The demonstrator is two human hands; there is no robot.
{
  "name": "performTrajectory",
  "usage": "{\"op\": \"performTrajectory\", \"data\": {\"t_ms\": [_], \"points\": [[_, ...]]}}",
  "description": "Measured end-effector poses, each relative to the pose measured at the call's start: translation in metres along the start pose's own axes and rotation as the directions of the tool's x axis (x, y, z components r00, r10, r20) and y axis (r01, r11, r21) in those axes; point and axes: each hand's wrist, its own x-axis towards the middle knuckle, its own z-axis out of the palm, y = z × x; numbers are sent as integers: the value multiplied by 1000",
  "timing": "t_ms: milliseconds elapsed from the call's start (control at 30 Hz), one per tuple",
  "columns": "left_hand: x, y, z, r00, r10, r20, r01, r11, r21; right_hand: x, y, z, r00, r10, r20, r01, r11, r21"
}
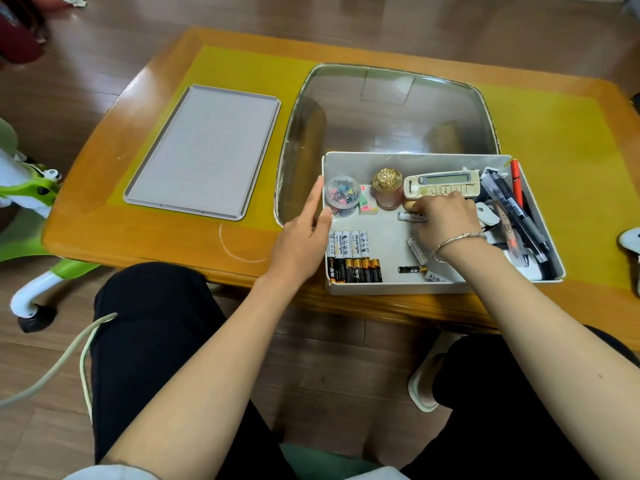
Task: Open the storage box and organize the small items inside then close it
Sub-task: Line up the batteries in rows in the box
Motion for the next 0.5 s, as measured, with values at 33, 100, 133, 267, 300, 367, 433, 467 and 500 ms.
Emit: {"op": "performTrajectory", "data": {"t_ms": [33, 100, 133, 267, 300, 367, 433, 467, 500], "points": [[0, 0, 0, 1000, -2, 2, 2, 1000, 1, 0, -1, 1, 1000, -15, 11, 16, 999, -48], [0, 0, 0, 1000, -2, 5, 2, 1000, 6, -1, -4, 6, 999, -43, 16, 44, 996, -83], [0, 0, 0, 1000, -1, 6, 1, 1000, 10, -1, -5, 8, 999, -48, 16, 49, 995, -83], [1, 1, 0, 1000, -2, 4, 2, 1000, 17, -1, -9, 14, 996, -78, 39, 81, 994, -69], [0, 0, 0, 1000, -5, 4, 5, 1000, 16, -1, -10, 14, 995, -88, 49, 92, 993, -75], [0, 0, 0, 1000, -8, 4, 8, 1000, 14, 0, -10, 15, 992, -108, 66, 113, 990, -83], [0, 0, 0, 1000, -8, 5, 8, 1000, 10, 1, -12, 15, 990, -137, 37, 139, 988, -65], [0, 1, 0, 1000, -8, 7, 8, 1000, 6, 1, -13, 14, 989, -150, -7, 150, 988, -28], [0, 1, -1, 1000, -7, 8, 7, 1000, 3, 2, -14, 13, 986, -153, -64, 156, 987, 39]]}}
